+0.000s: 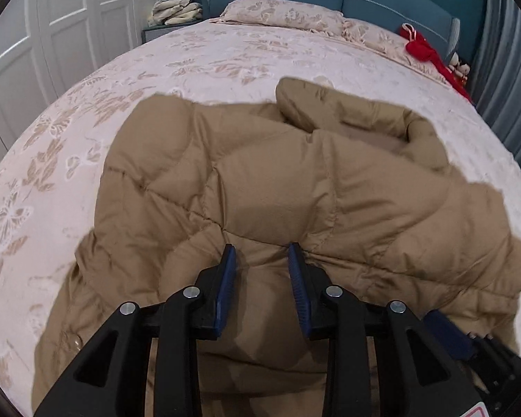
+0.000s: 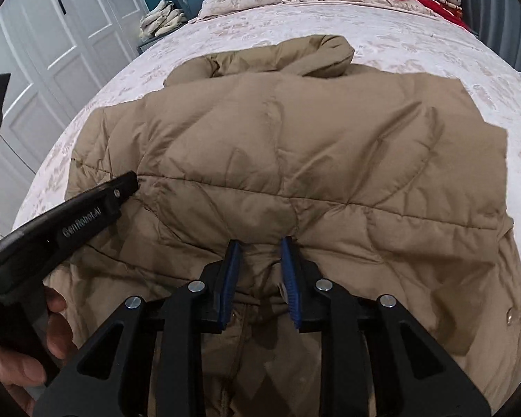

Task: Fold large clothes

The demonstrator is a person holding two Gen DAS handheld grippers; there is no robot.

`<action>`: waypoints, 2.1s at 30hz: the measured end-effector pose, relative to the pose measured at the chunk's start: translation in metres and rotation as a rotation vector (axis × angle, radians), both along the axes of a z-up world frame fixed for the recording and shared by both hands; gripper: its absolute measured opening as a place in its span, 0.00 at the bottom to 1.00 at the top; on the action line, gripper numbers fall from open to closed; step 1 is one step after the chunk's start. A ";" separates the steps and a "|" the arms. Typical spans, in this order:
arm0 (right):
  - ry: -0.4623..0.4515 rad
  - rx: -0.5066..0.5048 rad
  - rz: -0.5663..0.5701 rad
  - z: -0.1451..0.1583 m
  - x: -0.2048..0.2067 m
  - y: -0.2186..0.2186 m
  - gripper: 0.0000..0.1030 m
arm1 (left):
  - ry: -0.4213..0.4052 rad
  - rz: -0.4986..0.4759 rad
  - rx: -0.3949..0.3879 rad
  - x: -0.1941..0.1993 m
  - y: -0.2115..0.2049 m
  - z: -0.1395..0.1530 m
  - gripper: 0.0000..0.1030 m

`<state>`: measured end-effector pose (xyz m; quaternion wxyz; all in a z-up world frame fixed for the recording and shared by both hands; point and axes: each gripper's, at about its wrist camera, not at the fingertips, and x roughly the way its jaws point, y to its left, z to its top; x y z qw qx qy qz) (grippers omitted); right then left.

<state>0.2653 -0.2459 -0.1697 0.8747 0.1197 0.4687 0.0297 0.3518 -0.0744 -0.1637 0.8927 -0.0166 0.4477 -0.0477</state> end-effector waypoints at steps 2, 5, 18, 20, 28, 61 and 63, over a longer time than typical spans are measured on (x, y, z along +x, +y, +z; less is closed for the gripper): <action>-0.003 0.002 0.001 -0.004 0.001 0.000 0.22 | -0.008 0.009 -0.002 -0.003 0.000 -0.008 0.30; -0.012 -0.007 0.006 -0.008 0.004 0.000 0.22 | -0.015 0.018 -0.008 -0.005 0.001 -0.015 0.30; -0.114 0.094 -0.126 0.053 -0.008 -0.058 0.25 | 0.001 0.043 -0.193 -0.007 0.028 0.006 0.31; -0.107 0.070 -0.150 0.050 0.005 -0.069 0.25 | -0.020 0.068 -0.283 -0.007 0.038 0.029 0.31; -0.040 0.029 -0.142 0.016 0.027 -0.072 0.22 | -0.044 0.098 -0.145 0.046 0.024 0.048 0.45; -0.118 -0.041 -0.103 0.040 0.011 -0.063 0.58 | -0.064 0.032 -0.162 0.038 0.042 0.039 0.69; -0.159 -0.015 -0.094 0.059 0.011 -0.066 0.59 | -0.125 0.034 -0.231 0.039 0.051 0.067 0.76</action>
